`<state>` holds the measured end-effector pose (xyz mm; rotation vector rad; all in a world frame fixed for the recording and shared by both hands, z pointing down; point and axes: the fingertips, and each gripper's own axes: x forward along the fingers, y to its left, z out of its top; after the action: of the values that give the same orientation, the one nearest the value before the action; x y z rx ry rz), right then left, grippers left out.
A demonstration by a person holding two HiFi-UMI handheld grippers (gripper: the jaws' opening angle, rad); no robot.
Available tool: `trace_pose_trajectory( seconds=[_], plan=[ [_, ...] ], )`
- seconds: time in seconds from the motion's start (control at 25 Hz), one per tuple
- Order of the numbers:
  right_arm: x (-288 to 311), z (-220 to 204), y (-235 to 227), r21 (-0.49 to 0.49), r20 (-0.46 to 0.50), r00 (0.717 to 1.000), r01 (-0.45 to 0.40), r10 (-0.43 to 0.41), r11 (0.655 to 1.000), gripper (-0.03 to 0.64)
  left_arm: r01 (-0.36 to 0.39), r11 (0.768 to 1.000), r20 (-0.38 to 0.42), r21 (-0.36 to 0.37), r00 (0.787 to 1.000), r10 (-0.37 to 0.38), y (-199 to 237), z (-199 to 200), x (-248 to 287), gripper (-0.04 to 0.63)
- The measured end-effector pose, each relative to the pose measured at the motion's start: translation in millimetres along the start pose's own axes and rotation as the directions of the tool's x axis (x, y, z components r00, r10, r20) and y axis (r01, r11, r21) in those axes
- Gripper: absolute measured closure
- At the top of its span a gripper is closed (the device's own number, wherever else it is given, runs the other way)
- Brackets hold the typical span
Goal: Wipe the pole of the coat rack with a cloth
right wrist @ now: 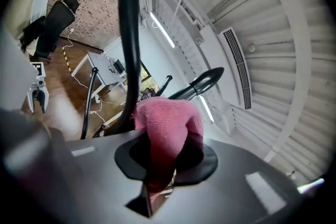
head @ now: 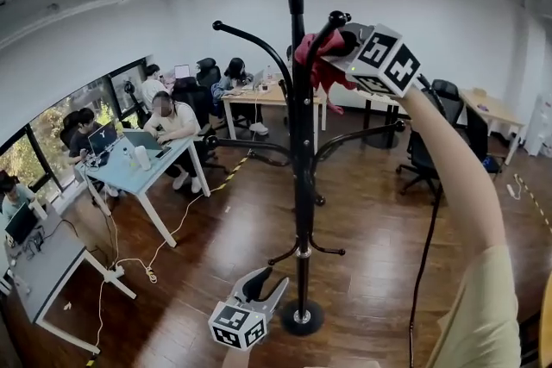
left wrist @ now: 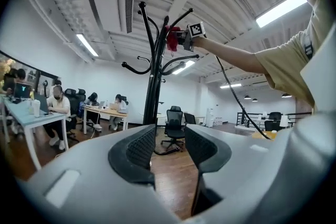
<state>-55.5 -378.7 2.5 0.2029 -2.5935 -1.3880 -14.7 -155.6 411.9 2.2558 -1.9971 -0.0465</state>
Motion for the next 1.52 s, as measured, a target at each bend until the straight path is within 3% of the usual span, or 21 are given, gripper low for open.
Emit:
trace_pose_trajectory(
  seconds=[0.12, 0.24, 0.36, 0.56, 0.8, 0.96, 1.16, 1.4, 1.52],
  plan=[
    [-1, -1, -31, -0.026, -0.003, 0.993, 0.121, -0.121, 0.992, 0.571, -0.036, 0.999, 0.022, -0.015, 0.999, 0.037, 14, 4, -5, 0.426],
    [-9, -20, -73, -0.016, -0.046, 0.959, 0.28, -0.281, 0.96, 0.572, -0.065, 0.998, 0.028, -0.017, 0.997, 0.065, 25, 3, -13, 0.426],
    [-17, -50, -108, 0.098, -0.085, 0.919, 0.392, -0.384, 0.915, 0.572, -0.088, 0.996, 0.025, -0.025, 0.996, 0.089, 32, -3, -19, 0.426],
    [-27, -69, -130, 0.252, -0.094, 0.892, 0.45, -0.441, 0.857, 0.572, -0.094, 0.995, 0.01, -0.028, 0.996, 0.094, 35, -11, -20, 0.426],
    [-73, -50, -93, 0.36, -0.007, 0.903, 0.402, -0.429, 0.842, 0.572, -0.058, 0.998, 0.009, 0.007, 0.998, 0.058, 32, -11, -15, 0.426],
    [-127, -24, -44, 0.343, 0.031, 0.884, 0.429, -0.467, 0.836, 0.571, -0.034, 0.999, 0.016, 0.025, 0.999, 0.033, 38, -2, -13, 0.426],
    [-152, 8, 18, 0.271, 0.072, 0.901, 0.395, -0.428, 0.878, 0.571, -0.039, 0.999, -0.005, 0.031, 0.999, 0.039, 48, 8, -16, 0.426],
    [-116, 24, 88, 0.237, 0.091, 0.946, 0.282, -0.31, 0.93, 0.571, -0.086, 0.996, -0.024, -0.004, 0.996, 0.086, 74, -10, -38, 0.426],
    [-87, 39, 107, 0.244, 0.103, 0.955, 0.247, -0.279, 0.938, 0.571, -0.087, 0.996, -0.031, -0.019, 0.996, 0.087, 88, -12, -51, 0.426]
  ],
)
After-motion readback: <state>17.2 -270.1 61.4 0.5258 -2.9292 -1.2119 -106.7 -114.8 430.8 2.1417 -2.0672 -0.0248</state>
